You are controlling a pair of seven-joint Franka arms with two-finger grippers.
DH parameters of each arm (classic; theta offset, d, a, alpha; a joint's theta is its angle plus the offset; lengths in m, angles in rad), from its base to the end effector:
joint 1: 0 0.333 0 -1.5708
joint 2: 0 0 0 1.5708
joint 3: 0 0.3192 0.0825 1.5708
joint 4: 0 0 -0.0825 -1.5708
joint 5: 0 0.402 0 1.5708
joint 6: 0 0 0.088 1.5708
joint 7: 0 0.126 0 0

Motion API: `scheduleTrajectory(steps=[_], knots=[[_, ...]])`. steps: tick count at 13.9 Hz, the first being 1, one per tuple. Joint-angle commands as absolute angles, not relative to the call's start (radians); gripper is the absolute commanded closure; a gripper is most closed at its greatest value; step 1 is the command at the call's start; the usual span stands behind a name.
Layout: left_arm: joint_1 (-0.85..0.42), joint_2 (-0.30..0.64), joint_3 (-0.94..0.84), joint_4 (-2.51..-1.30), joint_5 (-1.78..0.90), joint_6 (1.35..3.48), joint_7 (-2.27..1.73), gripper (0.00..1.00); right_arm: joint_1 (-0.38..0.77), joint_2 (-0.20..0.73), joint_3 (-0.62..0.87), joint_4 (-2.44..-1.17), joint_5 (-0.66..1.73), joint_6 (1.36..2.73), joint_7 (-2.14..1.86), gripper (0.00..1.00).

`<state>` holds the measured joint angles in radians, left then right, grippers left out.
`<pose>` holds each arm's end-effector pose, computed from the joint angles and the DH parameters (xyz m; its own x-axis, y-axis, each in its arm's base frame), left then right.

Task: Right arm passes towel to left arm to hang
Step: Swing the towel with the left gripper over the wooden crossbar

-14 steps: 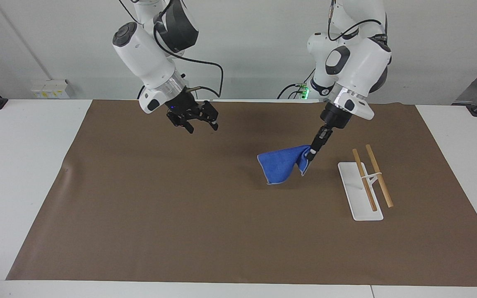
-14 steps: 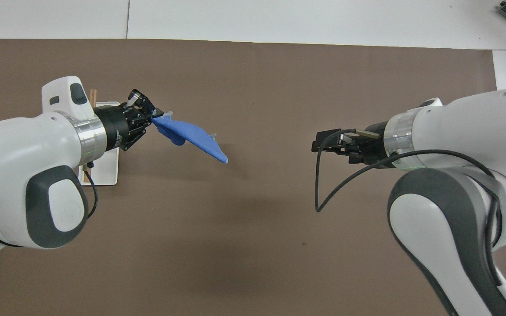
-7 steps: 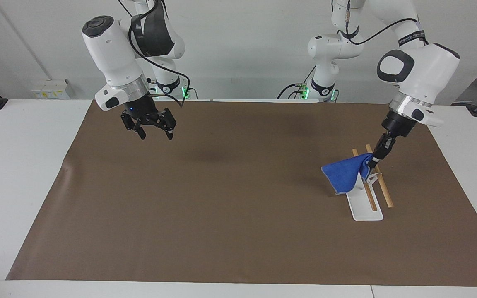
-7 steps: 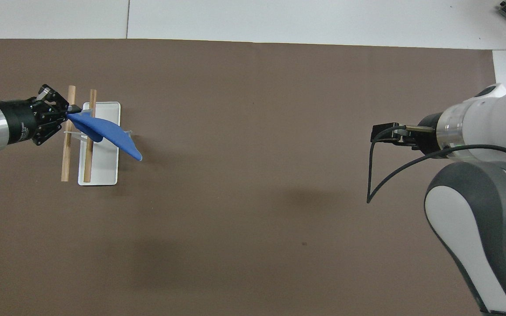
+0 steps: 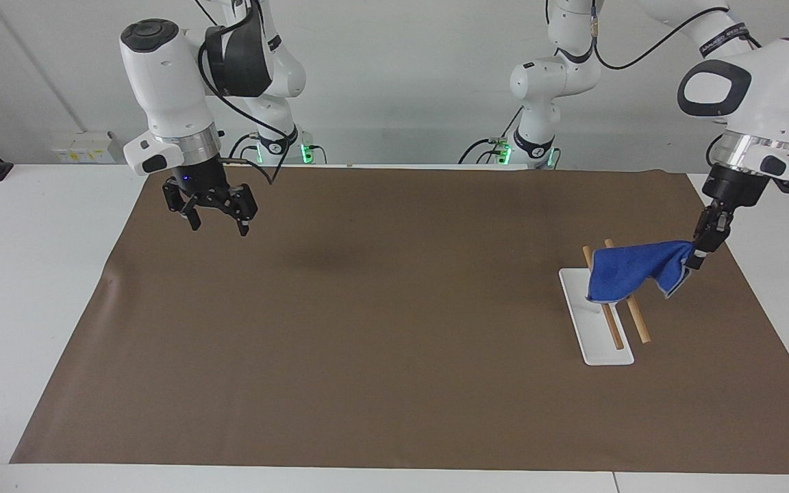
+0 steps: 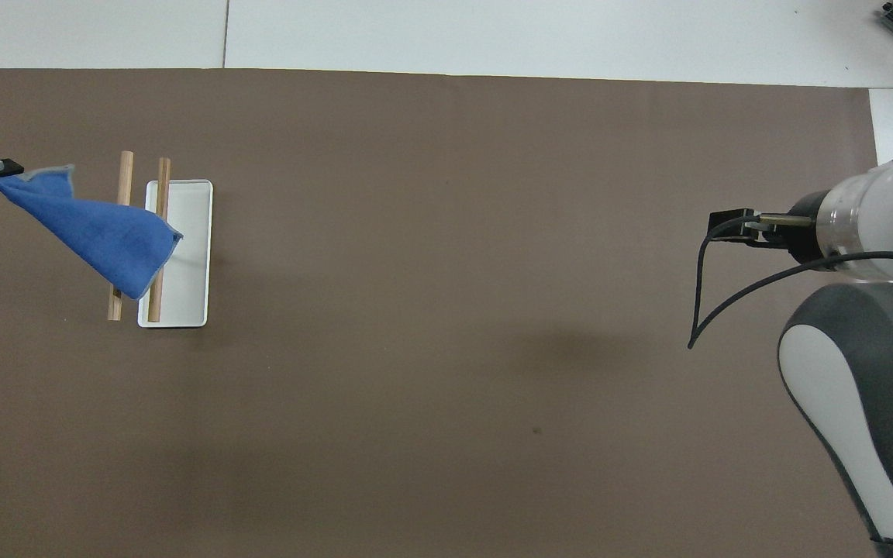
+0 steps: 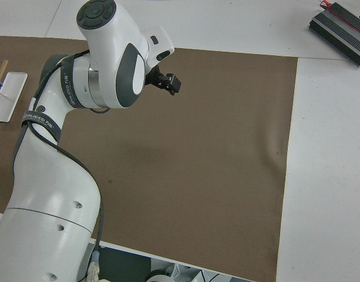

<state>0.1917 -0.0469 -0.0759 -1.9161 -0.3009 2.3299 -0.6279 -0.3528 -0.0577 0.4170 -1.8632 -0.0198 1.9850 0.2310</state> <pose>0.6083 0.0608 0.5439 0.5780 0.7977 0.1719 0.6632 -0.5820 0.4706 0.5828 0.0402 0.5320 0.9716 -0.1556 0.1785 -0.1585 -0.9874 0.0017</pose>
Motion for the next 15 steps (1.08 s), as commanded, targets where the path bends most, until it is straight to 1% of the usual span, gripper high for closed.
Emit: scheduleTrajectory(steps=[1,5,10,12,15], knots=[[0.192,-0.043,-0.089,-1.904,-0.259,2.307,-0.621,1.0,-0.364,-0.055,0.428,-1.847,-0.041,1.971,0.227,0.0],[0.184,-0.043,-0.095,-1.907,-0.259,2.315,-0.58,1.0,-0.365,-0.055,0.426,-1.842,-0.041,1.971,0.218,0.0],[0.072,-0.035,-0.097,-1.908,-0.271,2.379,-0.571,1.0,-0.364,-0.055,0.399,-1.829,-0.043,1.971,0.175,0.0],[0.034,-0.02,-0.097,-1.911,-0.272,2.414,-0.571,1.0,-0.373,-0.049,0.396,-1.81,-0.043,1.97,0.166,0.0],[-0.003,0.053,-0.097,-1.911,-0.272,2.509,-0.569,1.0,-0.38,-0.048,0.396,-1.781,-0.043,1.947,0.164,0.0]])
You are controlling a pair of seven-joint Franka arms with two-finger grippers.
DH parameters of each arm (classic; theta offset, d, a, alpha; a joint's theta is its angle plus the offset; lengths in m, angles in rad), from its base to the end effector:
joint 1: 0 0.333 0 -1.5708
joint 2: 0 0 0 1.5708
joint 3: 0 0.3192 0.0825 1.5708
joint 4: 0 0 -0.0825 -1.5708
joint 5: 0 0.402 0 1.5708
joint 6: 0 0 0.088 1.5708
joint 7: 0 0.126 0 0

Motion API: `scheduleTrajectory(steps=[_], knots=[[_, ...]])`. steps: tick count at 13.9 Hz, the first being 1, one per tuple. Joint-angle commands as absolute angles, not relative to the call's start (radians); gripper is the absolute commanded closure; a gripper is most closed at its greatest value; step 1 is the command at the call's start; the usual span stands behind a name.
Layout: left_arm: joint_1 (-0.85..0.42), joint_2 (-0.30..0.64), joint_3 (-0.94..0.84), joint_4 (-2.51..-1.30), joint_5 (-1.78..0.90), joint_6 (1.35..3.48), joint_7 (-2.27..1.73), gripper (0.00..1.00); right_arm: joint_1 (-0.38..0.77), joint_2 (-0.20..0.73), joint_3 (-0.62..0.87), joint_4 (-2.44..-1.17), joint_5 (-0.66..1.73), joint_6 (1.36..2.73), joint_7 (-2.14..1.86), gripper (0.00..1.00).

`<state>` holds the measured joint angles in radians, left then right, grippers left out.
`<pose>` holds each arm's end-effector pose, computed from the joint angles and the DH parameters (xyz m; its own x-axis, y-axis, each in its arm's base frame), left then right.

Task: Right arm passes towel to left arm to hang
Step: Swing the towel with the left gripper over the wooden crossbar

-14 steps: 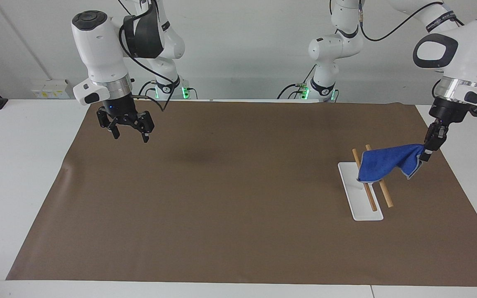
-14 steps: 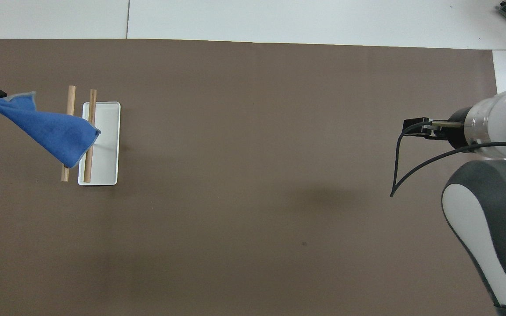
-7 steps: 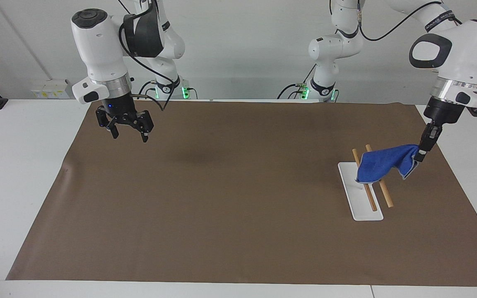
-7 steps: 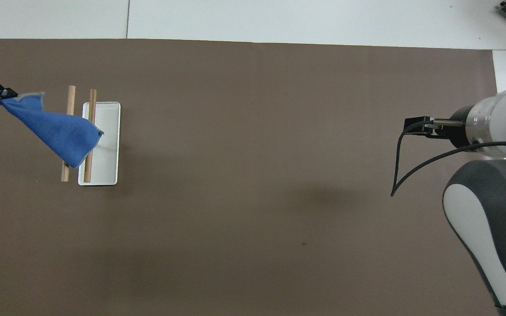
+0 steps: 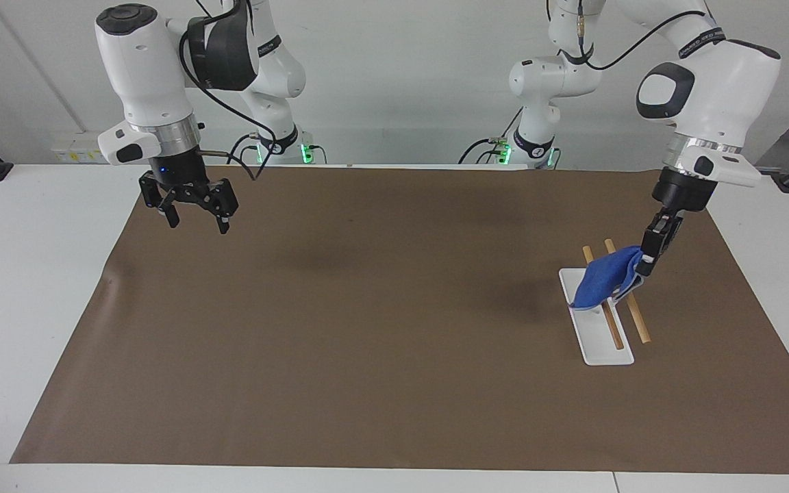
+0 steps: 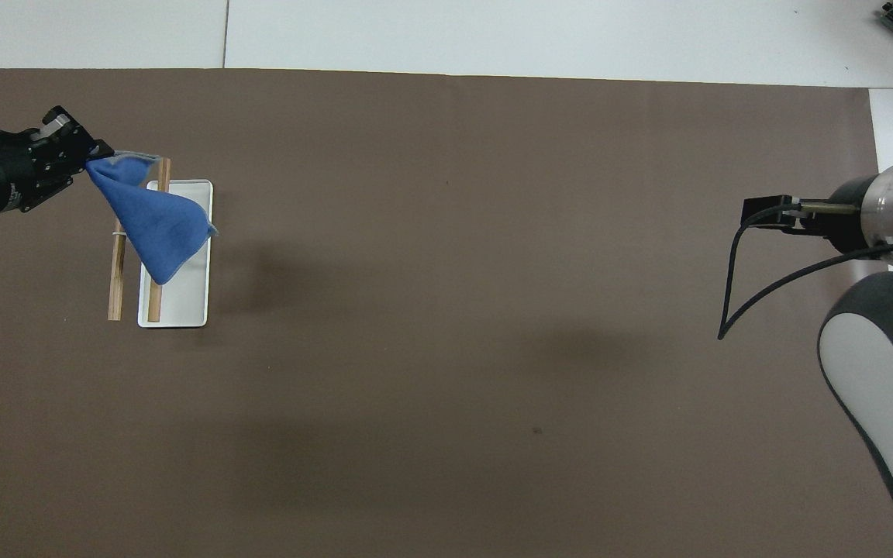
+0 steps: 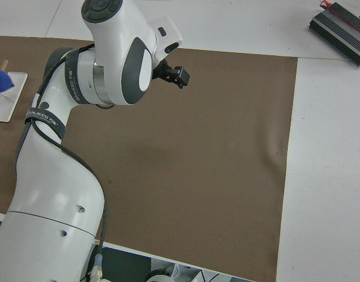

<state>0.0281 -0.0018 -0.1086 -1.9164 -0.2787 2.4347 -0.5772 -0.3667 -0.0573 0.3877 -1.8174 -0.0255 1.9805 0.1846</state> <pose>0.6250 -0.0546 0.5294 0.7224 0.6439 0.2521 0.4885 -0.7333 0.4730 0.5886 0.0148 0.5556 0.9643 -0.1491 0.2190 -0.1543 -0.9880 0.0066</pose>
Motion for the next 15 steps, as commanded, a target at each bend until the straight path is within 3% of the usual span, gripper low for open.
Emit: scheduleTrajectory(steps=[1,8,15], knots=[[-0.003,0.078,-0.097,-1.91,-0.272,2.54,-0.569,1.0,-0.37,-0.048,0.396,-1.772,-0.043,1.936,0.164,0.0],[0.049,0.136,-0.095,-1.907,-0.272,2.582,-0.462,1.0,-0.049,-0.046,0.072,-1.684,-0.037,1.797,0.169,0.0],[0.155,0.141,-0.092,-1.908,-0.273,2.571,-0.304,1.0,-0.021,-0.041,0.029,-1.637,-0.022,1.686,0.175,0.0]])
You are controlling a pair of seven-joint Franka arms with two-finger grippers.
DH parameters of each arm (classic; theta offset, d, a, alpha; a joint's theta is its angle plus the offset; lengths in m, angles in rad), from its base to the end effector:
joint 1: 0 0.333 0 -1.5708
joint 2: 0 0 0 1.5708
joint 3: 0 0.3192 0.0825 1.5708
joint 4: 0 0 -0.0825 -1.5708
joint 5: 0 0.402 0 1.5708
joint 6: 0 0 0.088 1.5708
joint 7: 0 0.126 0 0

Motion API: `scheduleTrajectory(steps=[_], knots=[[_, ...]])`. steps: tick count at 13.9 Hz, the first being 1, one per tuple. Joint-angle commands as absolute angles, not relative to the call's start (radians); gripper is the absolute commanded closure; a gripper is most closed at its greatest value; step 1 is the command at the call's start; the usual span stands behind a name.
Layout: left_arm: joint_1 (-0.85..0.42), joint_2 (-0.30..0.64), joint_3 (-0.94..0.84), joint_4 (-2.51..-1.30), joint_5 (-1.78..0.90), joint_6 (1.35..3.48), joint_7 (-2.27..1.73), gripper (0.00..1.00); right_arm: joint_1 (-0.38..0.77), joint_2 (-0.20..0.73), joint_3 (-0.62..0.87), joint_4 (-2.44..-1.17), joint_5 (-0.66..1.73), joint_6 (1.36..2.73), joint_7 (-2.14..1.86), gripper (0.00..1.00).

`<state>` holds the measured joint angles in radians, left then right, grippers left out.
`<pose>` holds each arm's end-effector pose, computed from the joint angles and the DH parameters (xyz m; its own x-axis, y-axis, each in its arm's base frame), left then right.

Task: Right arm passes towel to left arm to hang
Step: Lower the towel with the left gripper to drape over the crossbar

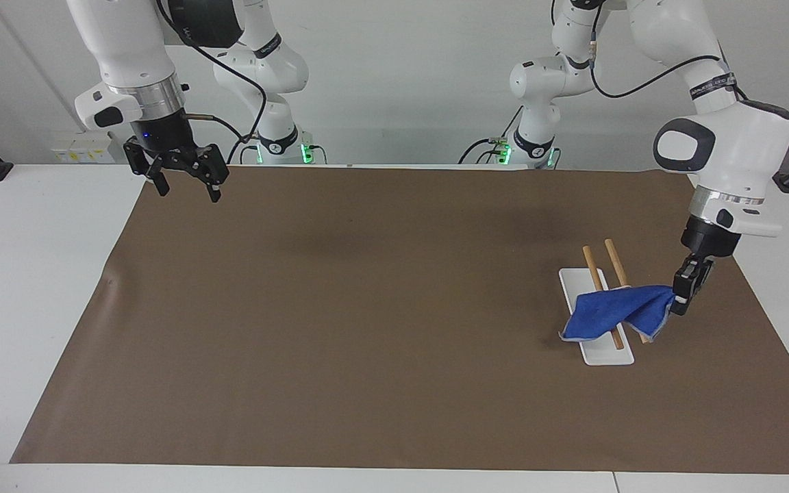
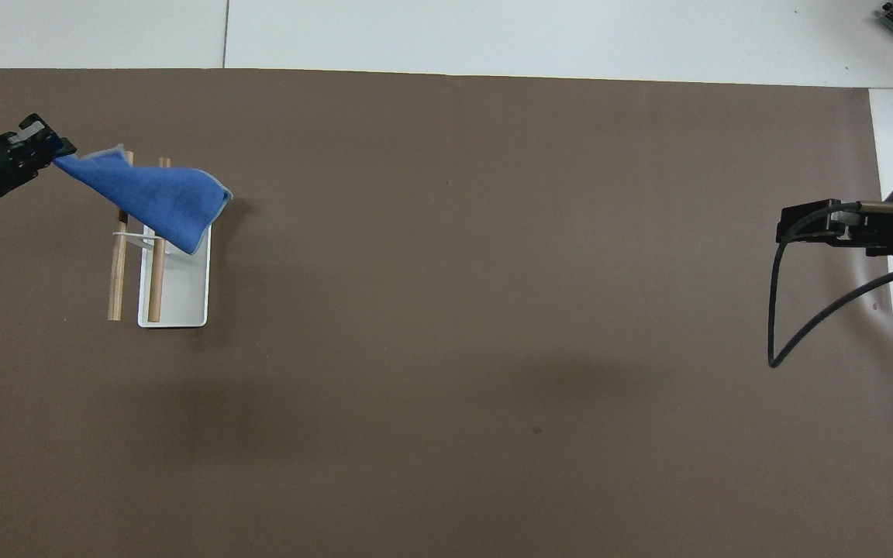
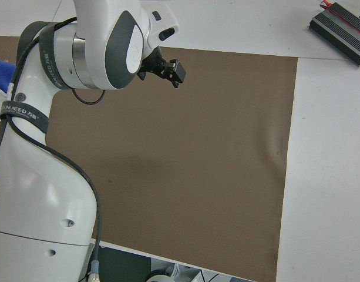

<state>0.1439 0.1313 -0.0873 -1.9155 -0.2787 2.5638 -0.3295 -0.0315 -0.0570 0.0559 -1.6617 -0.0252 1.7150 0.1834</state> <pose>0.6561 0.0405 0.4619 0.7357 0.5763 0.3557 0.4425 -0.8067 0.3917 0.5700 0.0119 0.6097 0.9815 -0.1546 0.1133 -0.1565 -0.9877 0.0078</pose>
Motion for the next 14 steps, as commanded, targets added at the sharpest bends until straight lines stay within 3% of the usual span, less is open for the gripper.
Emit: scheduleTrajectory(steps=[1,9,14], knots=[[0.159,0.141,-0.091,-1.908,-0.272,2.571,-0.304,1.0,-0.011,-0.043,0.019,-1.644,-0.021,1.686,0.172,0.0],[0.233,0.13,-0.089,-1.933,-0.272,2.543,-0.252,1.0,0.006,-0.046,0.011,-1.649,-0.021,1.677,0.175,0.0],[0.236,0.074,-0.069,-1.907,-0.259,2.275,-0.261,1.0,0.069,-0.054,-0.067,-1.647,-0.02,1.62,0.164,0.0]])
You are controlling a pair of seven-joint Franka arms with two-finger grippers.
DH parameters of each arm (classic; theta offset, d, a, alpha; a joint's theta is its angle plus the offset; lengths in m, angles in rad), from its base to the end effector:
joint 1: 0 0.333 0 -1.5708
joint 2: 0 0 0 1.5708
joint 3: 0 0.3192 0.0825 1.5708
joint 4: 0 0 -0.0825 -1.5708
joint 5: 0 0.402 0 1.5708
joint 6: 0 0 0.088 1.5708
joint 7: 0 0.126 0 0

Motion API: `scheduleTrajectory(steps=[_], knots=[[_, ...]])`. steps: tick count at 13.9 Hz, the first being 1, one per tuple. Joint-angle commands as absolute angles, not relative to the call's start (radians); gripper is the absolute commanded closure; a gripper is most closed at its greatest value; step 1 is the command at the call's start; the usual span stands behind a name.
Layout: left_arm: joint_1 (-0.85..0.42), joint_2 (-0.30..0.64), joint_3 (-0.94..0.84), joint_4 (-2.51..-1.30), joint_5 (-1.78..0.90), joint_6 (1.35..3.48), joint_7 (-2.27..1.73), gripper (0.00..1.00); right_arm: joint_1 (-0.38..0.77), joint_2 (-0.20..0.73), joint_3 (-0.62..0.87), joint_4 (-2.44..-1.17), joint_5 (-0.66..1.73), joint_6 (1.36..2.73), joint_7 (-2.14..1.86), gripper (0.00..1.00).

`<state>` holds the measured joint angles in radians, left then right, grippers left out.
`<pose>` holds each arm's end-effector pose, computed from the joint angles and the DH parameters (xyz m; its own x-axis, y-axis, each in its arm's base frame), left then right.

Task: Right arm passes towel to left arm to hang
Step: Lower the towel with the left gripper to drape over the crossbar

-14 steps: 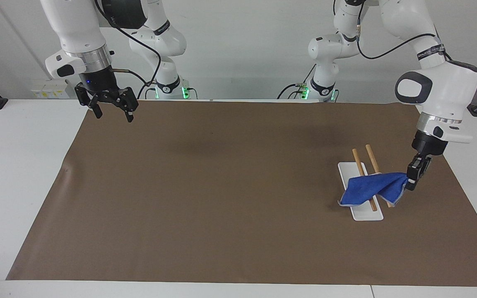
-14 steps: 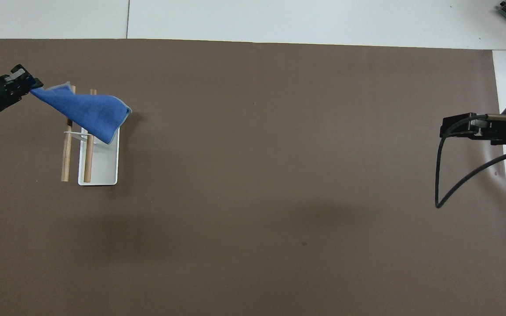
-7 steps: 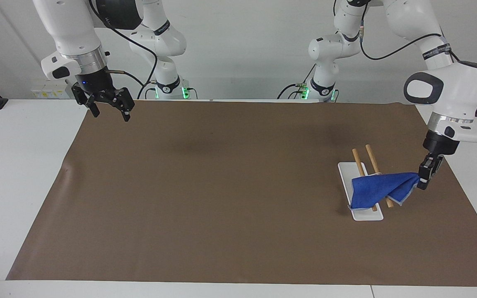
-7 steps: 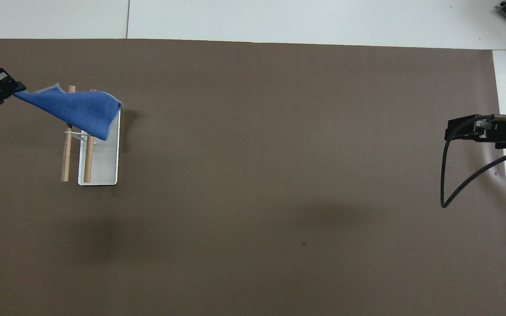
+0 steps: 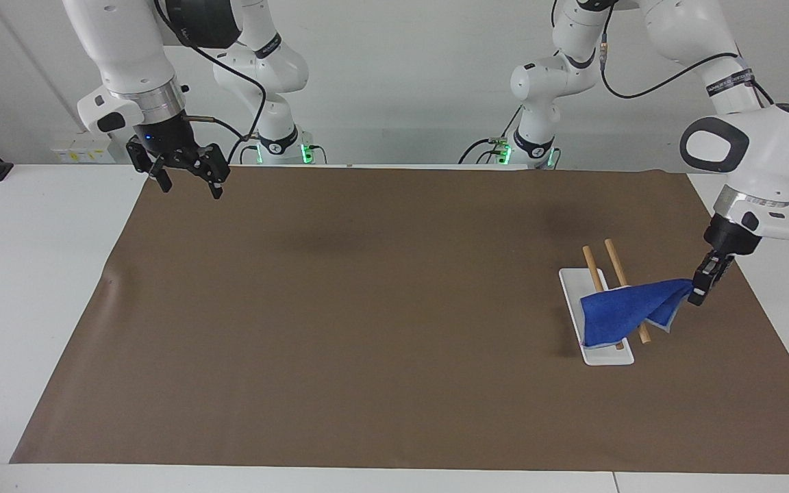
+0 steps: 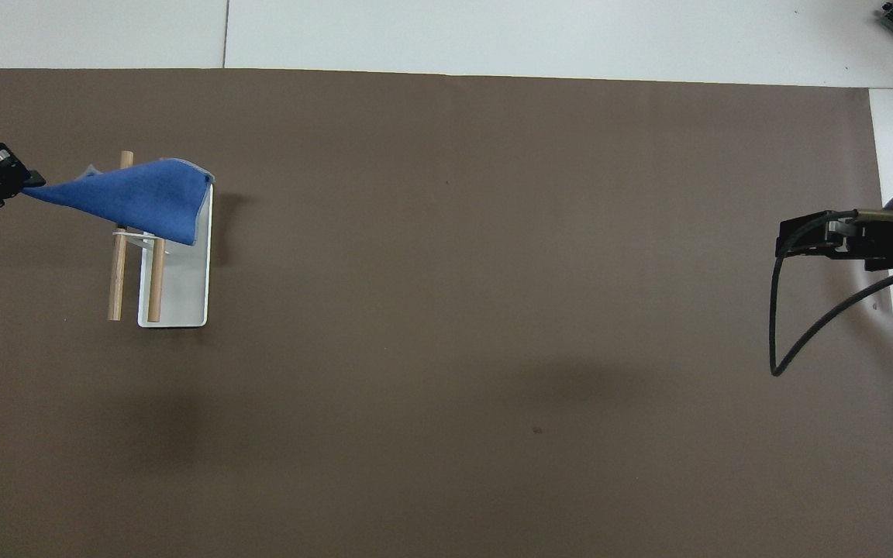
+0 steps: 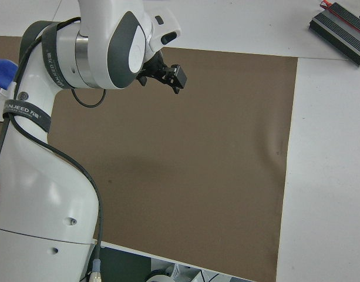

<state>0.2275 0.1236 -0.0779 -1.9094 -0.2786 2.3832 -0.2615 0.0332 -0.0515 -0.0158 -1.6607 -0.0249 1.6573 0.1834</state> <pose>0.6376 0.0913 0.4471 0.7874 0.5679 0.2397 0.4847 -0.8106 0.3285 0.5648 0.0067 0.6014 0.9853 -0.1631 0.0516 -0.1641 -0.9863 0.0149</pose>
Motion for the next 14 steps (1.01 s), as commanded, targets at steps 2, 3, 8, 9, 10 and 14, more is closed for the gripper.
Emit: scheduleTrajectory(steps=[2,3,8,9,10,14], knots=[[0.238,0.032,-0.066,-1.907,-0.246,2.174,-0.262,1.0,0.067,-0.054,-0.067,-1.647,0.0,1.621,0.164,0.0],[0.238,0.02,-0.066,-1.908,-0.229,2.146,-0.264,1.0,0.067,-0.054,-0.067,-1.647,0.002,1.618,0.164,0.0],[0.223,0.015,-0.069,-1.954,-0.222,2.248,-0.262,1.0,0.069,-0.055,-0.066,-1.638,0.002,1.559,0.164,0.0],[0.218,0.015,-0.071,-1.98,-0.222,2.293,-0.262,1.0,0.071,-0.057,-0.066,-1.638,0.002,1.555,0.164,0.0],[0.216,0.018,-0.071,-1.994,-0.222,2.324,-0.261,1.0,0.072,-0.058,-0.066,-1.638,0.002,1.557,0.164,0.0],[0.218,0.032,-0.071,-2.052,-0.221,2.393,-0.232,1.0,0.066,-0.063,-0.067,-1.649,0.003,1.565,0.166,0.0]])
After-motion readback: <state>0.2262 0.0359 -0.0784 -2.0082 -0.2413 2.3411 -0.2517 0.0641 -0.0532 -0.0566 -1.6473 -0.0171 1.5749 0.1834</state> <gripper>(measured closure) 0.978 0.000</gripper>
